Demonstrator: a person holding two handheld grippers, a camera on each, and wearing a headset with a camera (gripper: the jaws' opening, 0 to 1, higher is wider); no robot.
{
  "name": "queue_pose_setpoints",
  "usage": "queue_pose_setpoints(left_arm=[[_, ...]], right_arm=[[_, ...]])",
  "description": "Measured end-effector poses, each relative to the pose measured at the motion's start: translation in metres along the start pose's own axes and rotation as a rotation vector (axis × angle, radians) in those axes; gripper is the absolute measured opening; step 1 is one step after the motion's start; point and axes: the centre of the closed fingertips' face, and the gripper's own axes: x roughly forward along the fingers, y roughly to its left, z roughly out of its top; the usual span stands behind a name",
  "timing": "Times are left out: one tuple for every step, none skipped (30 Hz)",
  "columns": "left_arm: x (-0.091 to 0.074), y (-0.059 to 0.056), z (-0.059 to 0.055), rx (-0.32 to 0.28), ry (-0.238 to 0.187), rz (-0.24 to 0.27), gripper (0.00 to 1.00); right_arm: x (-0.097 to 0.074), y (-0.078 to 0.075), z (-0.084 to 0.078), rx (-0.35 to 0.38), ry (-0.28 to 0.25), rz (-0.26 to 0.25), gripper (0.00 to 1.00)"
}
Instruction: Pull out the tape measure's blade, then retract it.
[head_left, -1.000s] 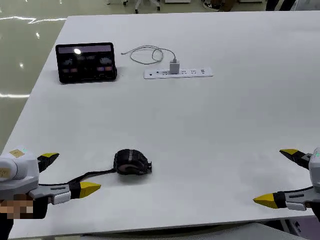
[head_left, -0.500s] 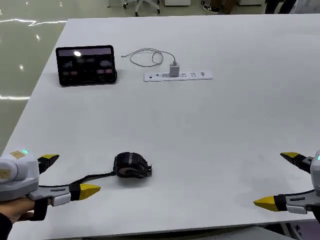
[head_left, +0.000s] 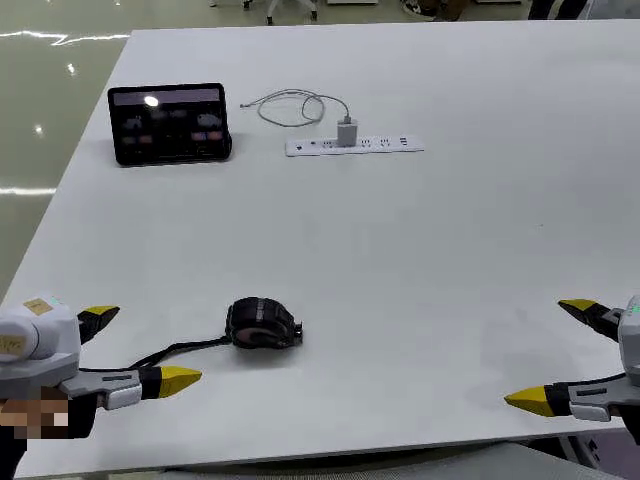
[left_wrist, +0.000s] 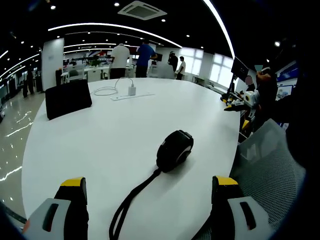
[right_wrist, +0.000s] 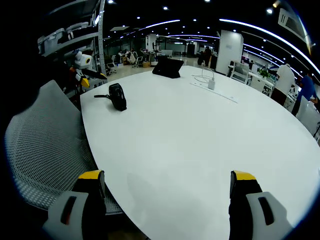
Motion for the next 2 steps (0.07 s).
queue_pose_setpoints(left_arm=[[-0.0001, 0.0002, 0.0002, -0.003, 0.0, -0.002, 1.0], [-0.0002, 0.0012, 0.0009, -0.004, -0.002, 0.001, 1.0]], right_arm=[[-0.0003, -0.0004, -0.0002, 0.003, 0.0, -0.001, 1.0], [-0.0005, -0.0006, -0.0003, 0.005, -0.002, -0.002, 1.0]])
